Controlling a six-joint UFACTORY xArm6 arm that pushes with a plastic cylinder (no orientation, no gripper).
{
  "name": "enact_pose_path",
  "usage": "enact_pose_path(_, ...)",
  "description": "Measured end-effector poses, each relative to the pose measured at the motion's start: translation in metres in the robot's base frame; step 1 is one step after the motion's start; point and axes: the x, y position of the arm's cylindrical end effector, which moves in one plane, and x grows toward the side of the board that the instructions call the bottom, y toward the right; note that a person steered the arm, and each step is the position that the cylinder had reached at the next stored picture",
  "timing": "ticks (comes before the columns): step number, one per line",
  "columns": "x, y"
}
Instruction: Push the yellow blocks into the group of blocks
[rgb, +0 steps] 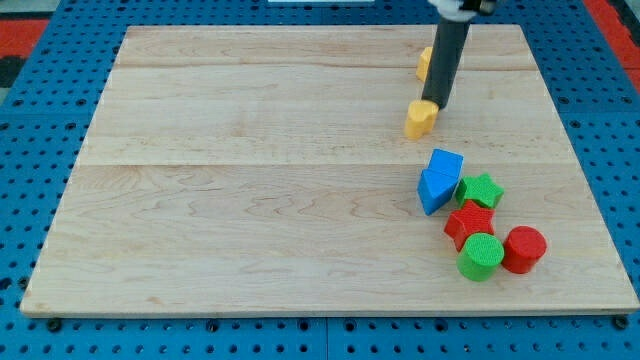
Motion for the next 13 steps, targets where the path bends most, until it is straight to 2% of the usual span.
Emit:
enact_pose_path(1,0.057,0.0)
enact_pose_path(2,0.01,0.006)
enact_pose_path(3,0.0,-0.033)
enact_pose_path(4,0.04,-0.044)
enact_pose_path(5,0.049,-0.031)
enact_pose_path(6,0.036,-0.013)
enact_pose_path(7,-0.003,0.017)
enact_pose_path(9,-0.065,0.153)
enact_pose_path(10,-0.115,0.131)
enact_pose_path(11,-0.154,0.044)
enact_pose_path(12,-0.108,0.006)
enact_pose_path(13,-0.014,0.009)
